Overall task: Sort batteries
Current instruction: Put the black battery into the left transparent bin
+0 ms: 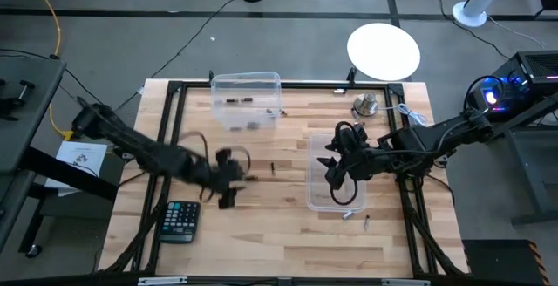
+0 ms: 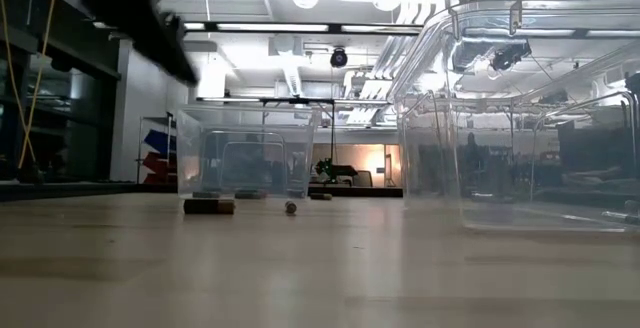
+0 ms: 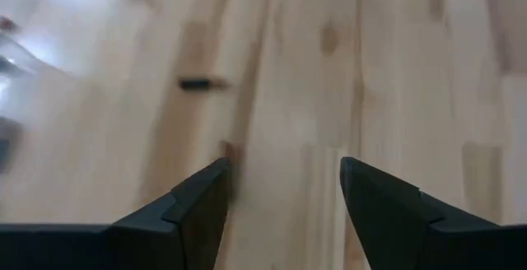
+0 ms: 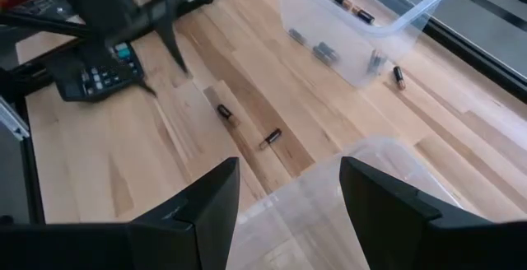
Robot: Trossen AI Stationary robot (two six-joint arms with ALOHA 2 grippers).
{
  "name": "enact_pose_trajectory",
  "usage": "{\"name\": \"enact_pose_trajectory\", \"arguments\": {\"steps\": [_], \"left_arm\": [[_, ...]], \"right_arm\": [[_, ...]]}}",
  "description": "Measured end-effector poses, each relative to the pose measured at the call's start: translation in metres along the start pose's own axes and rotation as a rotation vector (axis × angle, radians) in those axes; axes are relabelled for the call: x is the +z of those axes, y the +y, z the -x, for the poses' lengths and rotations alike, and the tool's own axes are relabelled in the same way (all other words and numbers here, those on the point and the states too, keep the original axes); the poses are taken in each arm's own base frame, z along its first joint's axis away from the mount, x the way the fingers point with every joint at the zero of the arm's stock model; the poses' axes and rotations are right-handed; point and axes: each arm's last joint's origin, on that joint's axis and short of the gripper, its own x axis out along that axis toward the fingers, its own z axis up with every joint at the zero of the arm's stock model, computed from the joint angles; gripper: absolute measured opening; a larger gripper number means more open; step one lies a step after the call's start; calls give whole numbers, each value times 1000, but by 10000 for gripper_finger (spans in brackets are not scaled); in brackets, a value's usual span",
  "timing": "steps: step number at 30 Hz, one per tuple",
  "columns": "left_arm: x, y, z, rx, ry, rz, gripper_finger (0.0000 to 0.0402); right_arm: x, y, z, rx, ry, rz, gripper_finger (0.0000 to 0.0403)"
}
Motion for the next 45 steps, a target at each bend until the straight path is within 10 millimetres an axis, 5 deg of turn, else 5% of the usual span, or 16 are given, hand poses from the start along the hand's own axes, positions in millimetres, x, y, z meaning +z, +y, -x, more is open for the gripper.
{"name": "enact_pose_trajectory", "arguments": {"steps": [8,19,23,26,28,32,38,45], "left_arm": [[-8,-8,-64,110,146,-18,219],[-12,46,-113,126,323,106,218],[-14,54,-120,8,364,150,170],[-8,50,-114,-33,351,152,63],[-1,48,-104,-71,336,158,28],[44,58,-56,44,91,123,34],[82,114,11,371,-180,91,33],[77,183,12,449,-135,192,85]], "right_arm": [[3,-4,-4,-26,-2,-5,206],[2,-4,-4,-28,3,-7,206],[2,-5,-4,-29,4,-5,206],[2,-5,-3,-32,8,-2,206],[2,-5,-3,-36,11,1,206],[1,-5,-3,-36,12,19,206],[5,-9,-6,-61,-1,13,206],[7,-11,-8,-72,-7,-20,206]]}}
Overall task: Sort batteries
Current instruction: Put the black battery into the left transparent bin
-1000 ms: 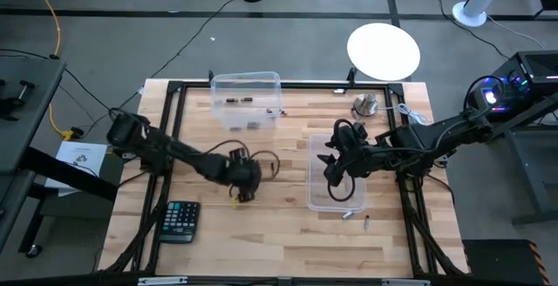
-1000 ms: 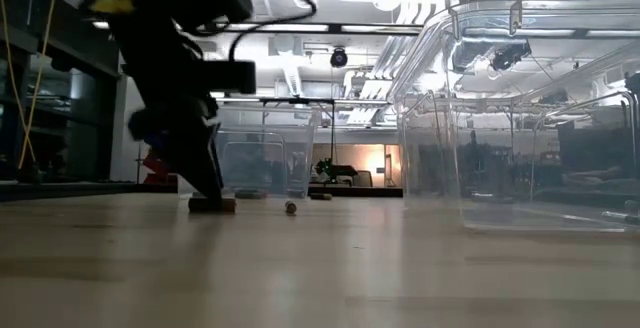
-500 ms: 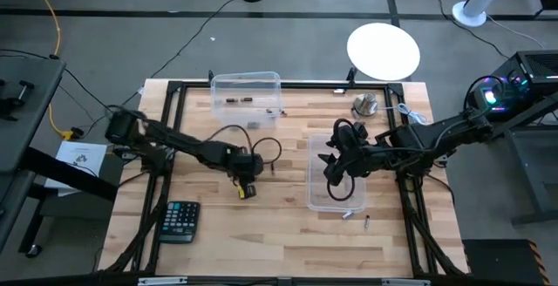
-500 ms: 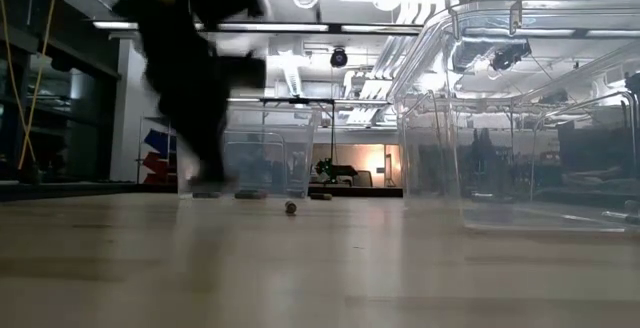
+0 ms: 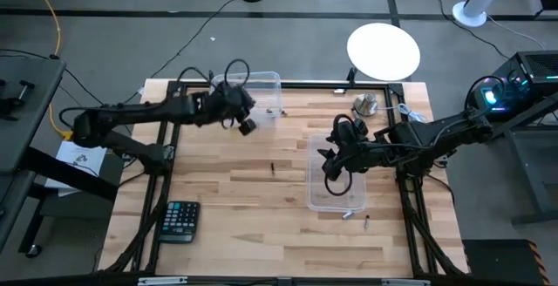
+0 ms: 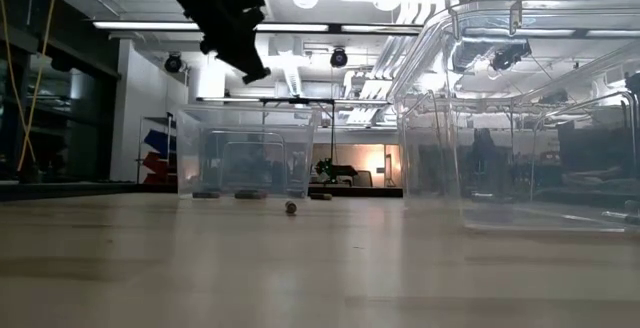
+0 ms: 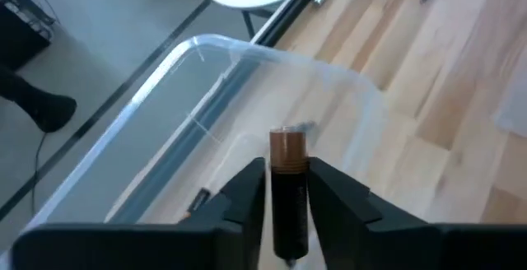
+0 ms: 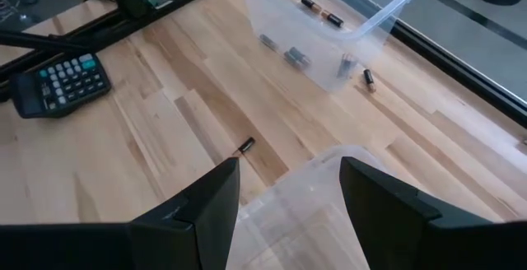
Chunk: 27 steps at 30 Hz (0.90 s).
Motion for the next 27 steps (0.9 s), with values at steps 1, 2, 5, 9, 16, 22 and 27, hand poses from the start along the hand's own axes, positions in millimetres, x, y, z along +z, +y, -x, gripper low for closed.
{"name": "enact_pose_trajectory", "arguments": {"steps": [1,2,5,9,16,22,27], "left_arm": [[1,4,-3,-12,-3,6,97],[1,8,-5,-19,-1,5,109],[10,13,-4,-37,-27,15,147],[28,2,11,-160,-101,51,191],[8,-99,46,-494,-86,-408,216],[-34,-166,24,-492,34,-854,217],[-43,-187,-26,-575,187,-1023,211]], "right_arm": [[0,0,0,1,0,-1,206],[0,0,0,4,1,-4,206],[-1,1,0,20,18,-26,206],[-1,1,0,33,31,-32,206],[-1,1,0,34,36,-27,206],[-2,1,0,50,59,-19,206],[-2,2,0,52,58,-21,206]]}}
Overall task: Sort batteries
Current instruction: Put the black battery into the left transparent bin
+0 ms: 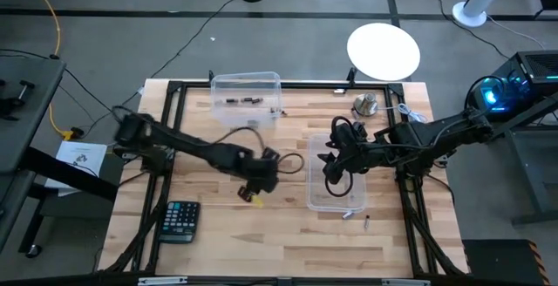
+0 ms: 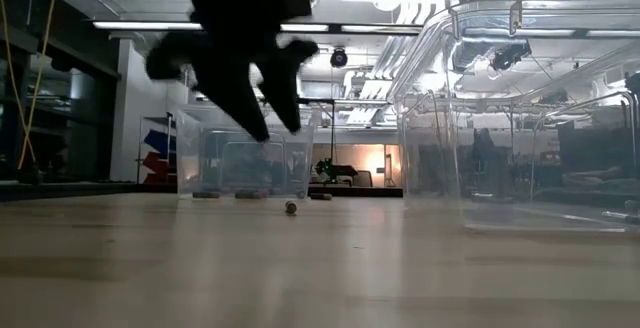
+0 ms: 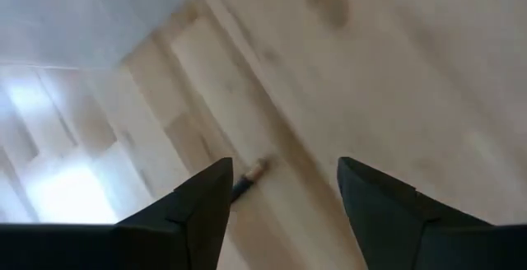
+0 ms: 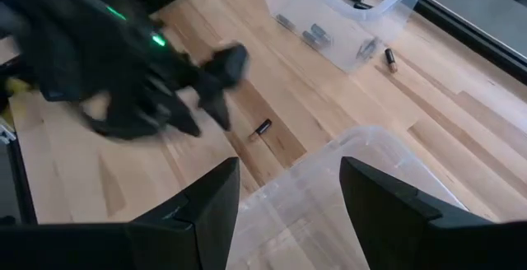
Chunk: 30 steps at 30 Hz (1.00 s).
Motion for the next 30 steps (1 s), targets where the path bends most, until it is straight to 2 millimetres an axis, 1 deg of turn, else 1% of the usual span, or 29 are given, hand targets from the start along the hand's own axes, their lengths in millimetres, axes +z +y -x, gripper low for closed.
{"name": "enact_pose_trajectory", "arguments": {"steps": [4,6,9,12,18,20,25,28,30], "left_arm": [[2,25,-30,-41,83,-46,203],[0,36,-40,-68,106,-39,200],[-7,46,-52,-127,125,-27,192],[-15,49,-61,-185,138,-40,182],[-21,54,-69,-197,141,-74,163],[-24,53,-77,-213,153,-58,158],[-27,48,-85,-261,189,-10,135],[-24,43,-84,-253,205,32,100],[-23,43,-79,-243,215,125,56]], "right_arm": [[1,1,0,9,-9,-10,206],[1,1,0,11,-11,-12,206],[1,1,0,12,-11,-13,206],[1,1,0,13,-10,-13,206],[1,1,0,12,-9,-12,206],[1,1,0,12,-9,-12,206],[1,1,0,13,-3,-10,206],[1,1,0,13,-2,-10,206],[0,1,0,12,0,-9,206]]}}
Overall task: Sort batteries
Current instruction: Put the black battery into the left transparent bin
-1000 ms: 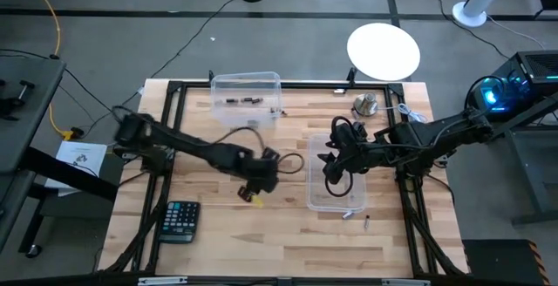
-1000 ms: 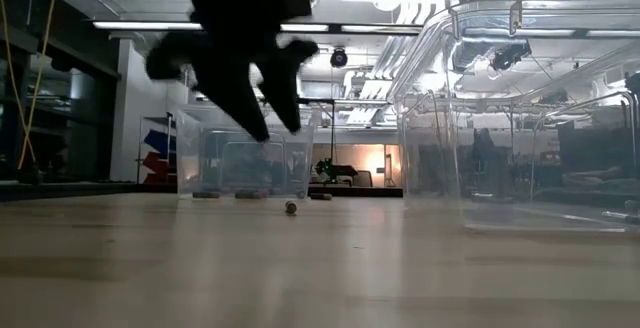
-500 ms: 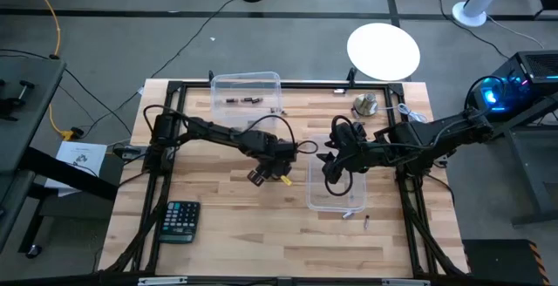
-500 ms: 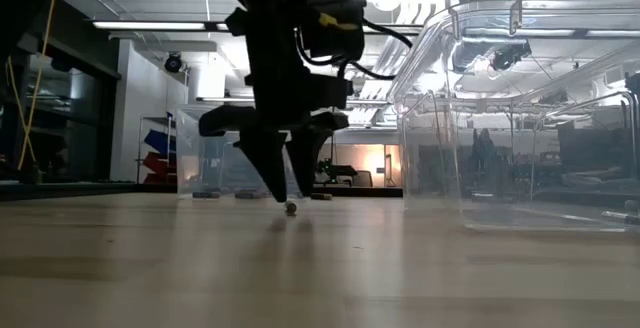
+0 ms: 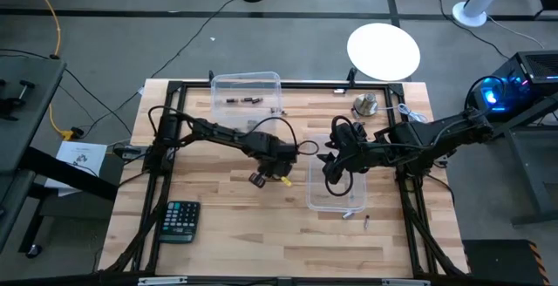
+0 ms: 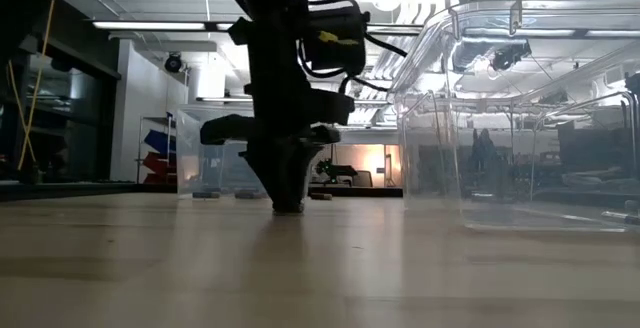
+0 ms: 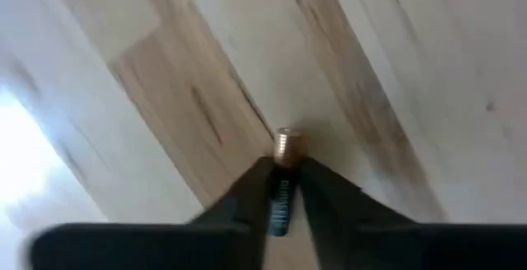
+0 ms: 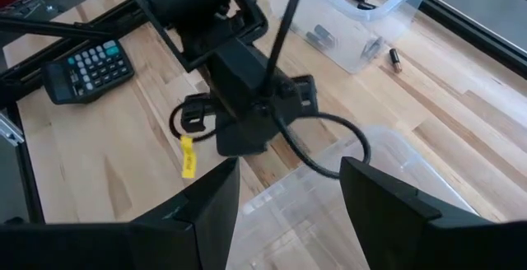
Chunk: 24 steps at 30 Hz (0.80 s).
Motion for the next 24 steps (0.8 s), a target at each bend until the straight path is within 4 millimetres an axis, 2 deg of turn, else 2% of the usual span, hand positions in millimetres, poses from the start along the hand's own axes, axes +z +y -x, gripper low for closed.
{"name": "enact_pose_trajectory", "arguments": {"steps": [2,5,7,11,14,16,21,24], "left_arm": [[-3,1,7,-17,-11,111,20],[-15,5,24,-24,-23,220,21],[-25,8,47,23,-74,260,19],[-59,7,99,126,-187,362,7],[-85,2,144,293,-361,442,8],[-105,0,166,427,-462,510,8],[-151,3,187,687,-587,770,16],[-170,10,180,709,-553,898,44]], "right_arm": [[0,0,0,0,0,0,206],[0,0,0,0,0,5,206],[0,0,0,-1,0,8,206],[0,0,0,-1,0,24,206],[0,0,0,-6,-6,26,206],[1,-1,0,-21,-23,26,206],[3,1,0,-14,-53,10,206],[5,2,0,-6,-66,0,206]]}}
